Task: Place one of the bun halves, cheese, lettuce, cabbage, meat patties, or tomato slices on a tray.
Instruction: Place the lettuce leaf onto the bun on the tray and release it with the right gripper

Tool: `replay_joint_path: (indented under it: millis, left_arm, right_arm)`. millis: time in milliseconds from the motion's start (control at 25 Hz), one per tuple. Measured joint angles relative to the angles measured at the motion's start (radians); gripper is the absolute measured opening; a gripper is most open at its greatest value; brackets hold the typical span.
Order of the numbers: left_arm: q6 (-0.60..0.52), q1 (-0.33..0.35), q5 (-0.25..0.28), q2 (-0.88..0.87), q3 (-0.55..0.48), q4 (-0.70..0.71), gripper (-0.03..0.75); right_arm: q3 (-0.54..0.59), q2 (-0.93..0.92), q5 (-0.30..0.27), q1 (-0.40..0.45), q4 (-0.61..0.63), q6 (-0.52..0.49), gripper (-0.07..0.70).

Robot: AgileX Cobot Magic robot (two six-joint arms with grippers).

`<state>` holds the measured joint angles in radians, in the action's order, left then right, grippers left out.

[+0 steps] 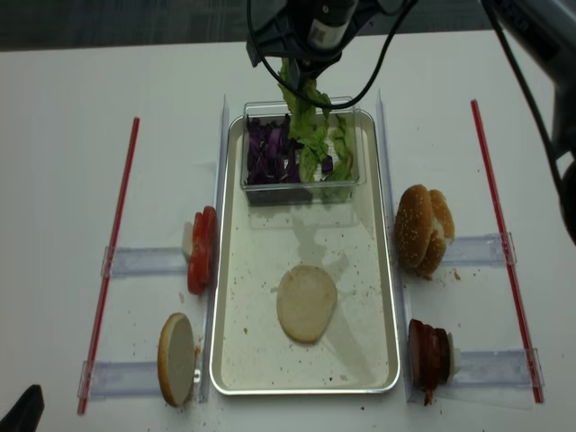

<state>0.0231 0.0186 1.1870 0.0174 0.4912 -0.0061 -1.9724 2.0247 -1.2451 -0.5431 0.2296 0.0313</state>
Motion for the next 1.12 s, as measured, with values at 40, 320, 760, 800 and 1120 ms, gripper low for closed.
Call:
replay_joint_path:
  millis: [40, 320, 760, 800, 1120]
  left_arm:
    - [0.000, 0.000, 0.000, 0.000, 0.000, 0.000, 0.410]
    - [0.000, 0.000, 0.000, 0.000, 0.000, 0.000, 0.410]
    - [0.000, 0.000, 0.000, 0.000, 0.000, 0.000, 0.410]
    - [0.000, 0.000, 0.000, 0.000, 0.000, 0.000, 0.410]
    - [0.000, 0.000, 0.000, 0.000, 0.000, 0.000, 0.410]
  right_arm:
    - [0.032, -0.019, 0.000, -0.002, 0.000, 0.000, 0.086]
    - [0.232, -0.156, 0.000, -0.075, -0.008, 0.000, 0.086]
    - [0.395, -0.201, 0.006, -0.230, 0.016, 0.000, 0.086]
    - [0.401, -0.201, 0.006, -0.242, 0.018, 0.000, 0.086]
    - [0.458, -0.201, 0.011, -0.286, 0.034, 0.000, 0.086]
